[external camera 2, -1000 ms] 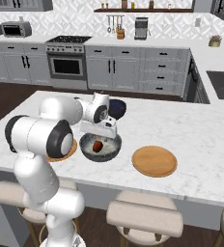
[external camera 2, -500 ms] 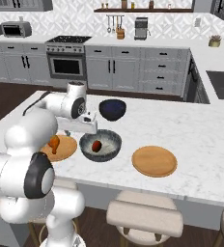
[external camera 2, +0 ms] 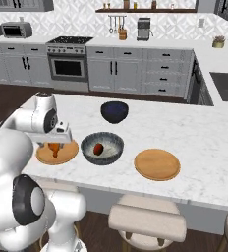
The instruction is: Pick the chicken drumstick and bell pepper from their plates and place them in the bowl. Then put the bowl in the fridge.
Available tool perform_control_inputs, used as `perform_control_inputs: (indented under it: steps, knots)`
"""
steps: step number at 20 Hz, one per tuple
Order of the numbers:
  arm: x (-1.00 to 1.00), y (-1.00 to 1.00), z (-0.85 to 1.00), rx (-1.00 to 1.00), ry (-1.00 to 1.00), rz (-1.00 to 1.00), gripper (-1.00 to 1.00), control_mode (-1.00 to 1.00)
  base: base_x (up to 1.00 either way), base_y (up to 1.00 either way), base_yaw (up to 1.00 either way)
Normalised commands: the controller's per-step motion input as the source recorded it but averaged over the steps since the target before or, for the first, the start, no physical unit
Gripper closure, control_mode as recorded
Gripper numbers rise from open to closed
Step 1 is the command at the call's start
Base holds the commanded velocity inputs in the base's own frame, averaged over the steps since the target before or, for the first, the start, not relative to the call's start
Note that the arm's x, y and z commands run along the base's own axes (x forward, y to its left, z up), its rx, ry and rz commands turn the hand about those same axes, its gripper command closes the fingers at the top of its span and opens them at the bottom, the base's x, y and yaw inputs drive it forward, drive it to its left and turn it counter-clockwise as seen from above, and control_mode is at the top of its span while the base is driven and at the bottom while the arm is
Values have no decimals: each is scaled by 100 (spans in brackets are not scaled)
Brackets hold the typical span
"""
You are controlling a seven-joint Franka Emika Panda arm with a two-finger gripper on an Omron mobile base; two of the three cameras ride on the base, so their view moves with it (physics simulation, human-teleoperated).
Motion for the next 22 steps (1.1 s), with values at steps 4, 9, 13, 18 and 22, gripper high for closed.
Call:
perform_control_inputs:
  steps: [4,9,13,18,22]
  knots:
    - [65,57,-27,0,19,17,-100,-100,0,0,0]
    - [84,26,-54,0,22,22,-100,-100,0,0,0]
    - [63,31,-53,0,17,18,-100,-100,0,0,0]
    - [47,16,-40,-1,9,15,-100,-100,0,0,0]
    - [18,0,-35,-9,1,7,-100,-100,0,0,0]
